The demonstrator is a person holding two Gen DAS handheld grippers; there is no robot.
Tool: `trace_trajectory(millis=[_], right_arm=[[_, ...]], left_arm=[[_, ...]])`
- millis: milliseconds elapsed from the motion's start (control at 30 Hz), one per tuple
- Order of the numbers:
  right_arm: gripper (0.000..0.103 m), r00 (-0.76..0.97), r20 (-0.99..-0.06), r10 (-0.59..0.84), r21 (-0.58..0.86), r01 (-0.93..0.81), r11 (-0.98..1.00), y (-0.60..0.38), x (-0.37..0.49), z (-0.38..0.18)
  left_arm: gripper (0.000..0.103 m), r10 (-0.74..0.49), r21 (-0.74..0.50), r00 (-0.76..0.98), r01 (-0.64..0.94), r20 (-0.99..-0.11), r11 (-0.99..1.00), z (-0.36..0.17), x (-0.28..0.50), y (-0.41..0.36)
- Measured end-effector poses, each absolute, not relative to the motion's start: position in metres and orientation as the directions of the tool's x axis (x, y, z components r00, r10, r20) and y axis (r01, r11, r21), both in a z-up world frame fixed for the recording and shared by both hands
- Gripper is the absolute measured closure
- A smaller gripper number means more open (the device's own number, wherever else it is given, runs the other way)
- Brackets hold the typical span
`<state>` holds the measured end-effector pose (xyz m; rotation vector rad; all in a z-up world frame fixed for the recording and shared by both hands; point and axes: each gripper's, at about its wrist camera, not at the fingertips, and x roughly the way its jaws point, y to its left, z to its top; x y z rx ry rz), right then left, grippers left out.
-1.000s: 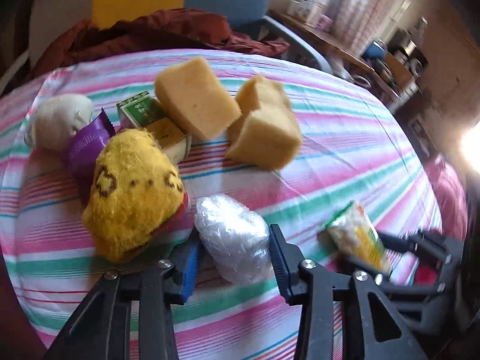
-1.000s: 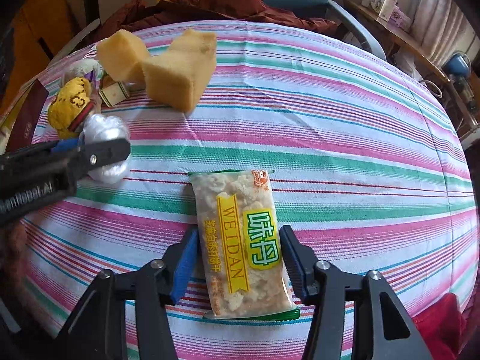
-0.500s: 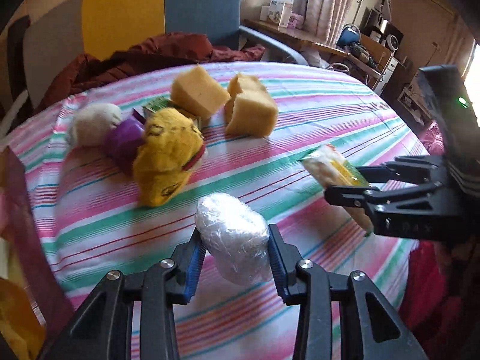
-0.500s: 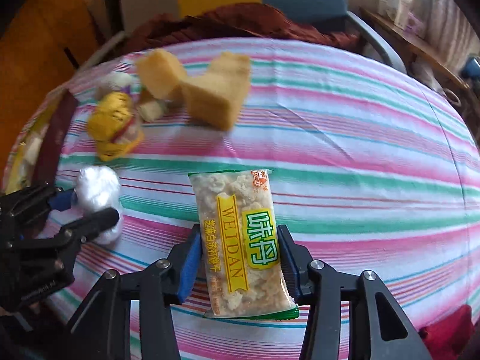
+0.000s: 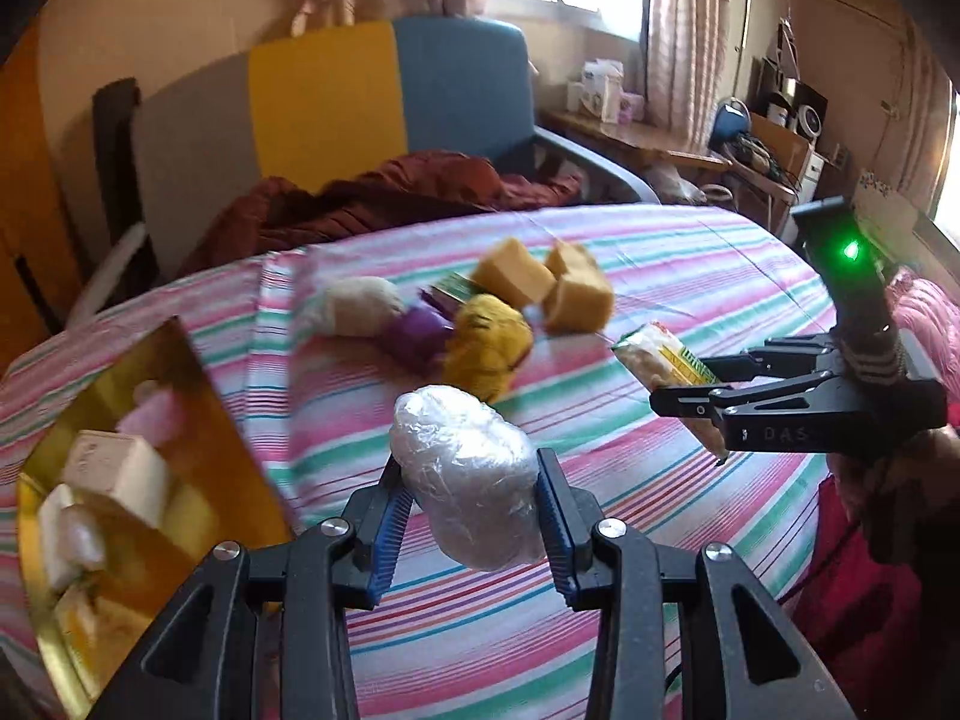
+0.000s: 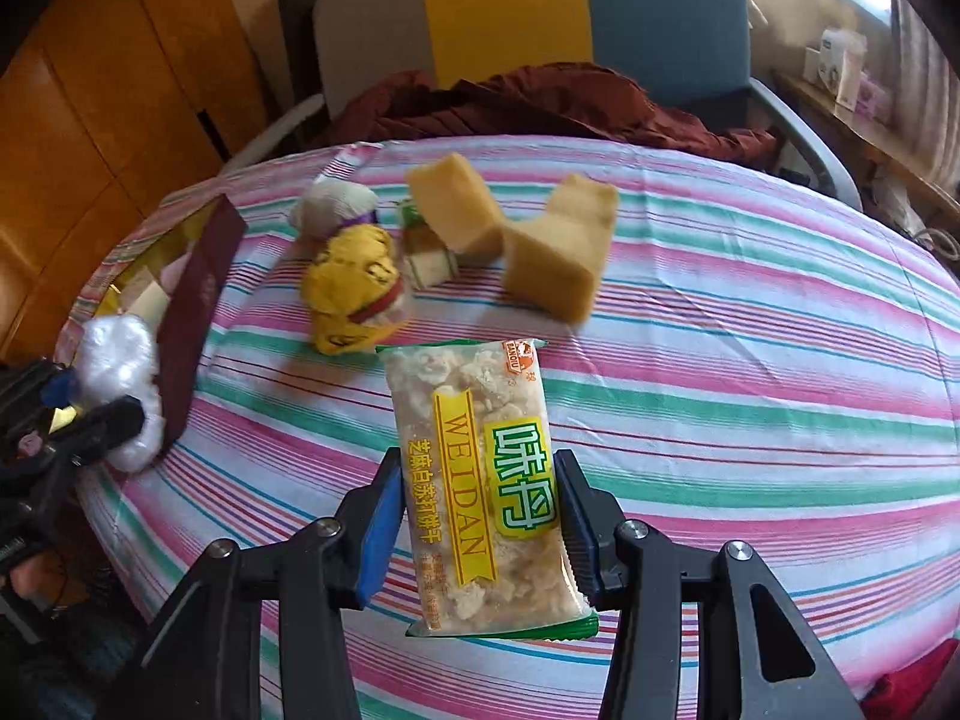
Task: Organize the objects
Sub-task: 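Grasp the clear plastic bundle with the left tool while the right tool holds the WEIDAN packet, then drop the WEIDAN packet and plastic bundle into the gold tray with both tools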
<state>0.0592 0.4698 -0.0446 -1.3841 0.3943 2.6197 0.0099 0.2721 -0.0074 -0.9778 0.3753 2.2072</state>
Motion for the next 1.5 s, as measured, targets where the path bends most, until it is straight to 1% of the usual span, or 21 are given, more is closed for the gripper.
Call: trace_trajectory(millis=[233, 600, 633, 667, 833, 1033, 1133, 1167, 1200, 1233, 1300, 1433, 1500], right_arm=[[0.054, -0.577, -0.816, -0.022, 0.186, -0.227, -0.956, 0.451, 0.051, -0.043], [0.054, -0.614, -0.785, -0.082, 0.232, -0.169, -0.958, 0.397, 0.032, -0.022], [0.054, -0.619, -0.780, -0.094, 0.239, -0.156, -0.958, 0.390, 0.030, -0.019], [0.054, -0.604, -0.773, -0.196, 0.255, -0.013, -0.967, 0.382, 0.028, -0.016], [0.054, -0.607, -0.753, -0.254, 0.282, 0.051, -0.958, 0.345, 0.015, -0.007], [0.054, -0.600, -0.738, -0.310, 0.296, 0.125, -0.947, 0.303, -0.004, 0.002], [0.054, -0.596, -0.741, -0.309, 0.273, 0.153, -0.950, 0.281, -0.016, 0.004], [0.058, -0.594, -0.744, -0.305, 0.261, 0.161, -0.952, 0.275, -0.020, 0.004], [0.064, -0.591, -0.750, -0.296, 0.248, 0.164, -0.955, 0.271, -0.024, 0.004], [0.064, -0.587, -0.755, -0.293, 0.244, 0.163, -0.956, 0.269, -0.027, 0.004], [0.064, -0.589, -0.748, -0.306, 0.265, 0.157, -0.951, 0.273, -0.028, 0.006], [0.063, -0.572, -0.786, -0.233, 0.214, 0.102, -0.972, 0.296, -0.021, -0.001], [0.056, -0.549, -0.814, -0.189, 0.179, 0.072, -0.981, 0.310, -0.013, -0.012]], left_arm=[[0.063, 0.456, 0.011, -0.555, -0.643, -0.695, -0.766, 0.014, 0.011, 0.233], [0.063, 0.428, -0.033, -0.582, -0.566, -0.691, -0.824, 0.015, 0.001, 0.184], [0.063, 0.425, -0.038, -0.584, -0.559, -0.691, -0.829, 0.014, 0.000, 0.179], [0.063, 0.424, -0.042, -0.585, -0.554, -0.692, -0.832, 0.013, -0.001, 0.176], [0.063, 0.417, -0.080, -0.586, -0.514, -0.694, -0.854, 0.009, -0.009, 0.150], [0.063, 0.378, -0.134, -0.613, -0.406, -0.694, -0.904, 0.004, -0.024, 0.093], [0.063, 0.337, -0.155, -0.629, -0.328, -0.701, -0.932, -0.002, -0.032, 0.060], [0.063, 0.327, -0.159, -0.631, -0.309, -0.703, -0.938, -0.004, -0.034, 0.052], [0.063, 0.317, -0.162, -0.635, -0.291, -0.704, -0.943, -0.006, -0.035, 0.045], [0.063, 0.307, -0.164, -0.640, -0.275, -0.705, -0.947, -0.007, -0.035, 0.038], [0.063, 0.298, -0.173, -0.644, -0.251, -0.705, -0.952, -0.009, -0.035, 0.027], [0.063, 0.302, -0.188, -0.648, -0.241, -0.699, -0.952, -0.009, -0.036, 0.019], [0.063, 0.312, -0.199, -0.646, -0.244, -0.697, -0.949, -0.009, -0.036, 0.021]])
